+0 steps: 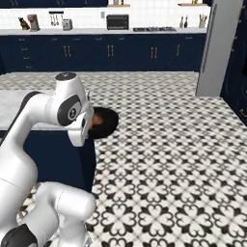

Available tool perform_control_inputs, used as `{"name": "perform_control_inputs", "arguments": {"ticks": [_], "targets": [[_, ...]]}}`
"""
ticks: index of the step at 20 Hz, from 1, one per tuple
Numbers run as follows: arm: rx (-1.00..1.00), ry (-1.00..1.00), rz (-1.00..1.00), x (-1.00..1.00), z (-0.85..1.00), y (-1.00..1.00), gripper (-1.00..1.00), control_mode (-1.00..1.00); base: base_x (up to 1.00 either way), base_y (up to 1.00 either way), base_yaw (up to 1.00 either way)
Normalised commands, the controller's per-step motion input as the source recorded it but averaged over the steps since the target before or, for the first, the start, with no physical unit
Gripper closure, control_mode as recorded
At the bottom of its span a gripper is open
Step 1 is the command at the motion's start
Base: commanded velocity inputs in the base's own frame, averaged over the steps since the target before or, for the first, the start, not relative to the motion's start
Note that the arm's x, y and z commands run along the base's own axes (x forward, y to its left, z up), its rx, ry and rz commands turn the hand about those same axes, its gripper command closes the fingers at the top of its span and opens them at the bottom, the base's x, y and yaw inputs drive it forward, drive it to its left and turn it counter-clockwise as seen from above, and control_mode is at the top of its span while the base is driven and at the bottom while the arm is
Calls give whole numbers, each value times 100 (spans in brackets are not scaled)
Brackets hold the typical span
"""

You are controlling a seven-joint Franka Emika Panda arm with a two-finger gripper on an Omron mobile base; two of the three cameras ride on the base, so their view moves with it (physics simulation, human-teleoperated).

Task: Pick the chicken drumstick and onion from their plates and place them in the bowl. Then put the bowl in the fridge.

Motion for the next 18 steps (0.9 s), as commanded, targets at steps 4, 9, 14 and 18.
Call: {"name": "perform_control_inputs", "arguments": {"ticks": [4, 9, 14, 18], "targets": [[0, 0, 0, 0, 0, 0, 100, 100, 92, -91, 24], [0, 0, 0, 0, 0, 0, 100, 100, 100, -88, 25], [0, 0, 0, 0, 0, 0, 100, 100, 100, -79, 23], [0, 0, 0, 0, 0, 0, 100, 100, 100, -69, 19]]}}
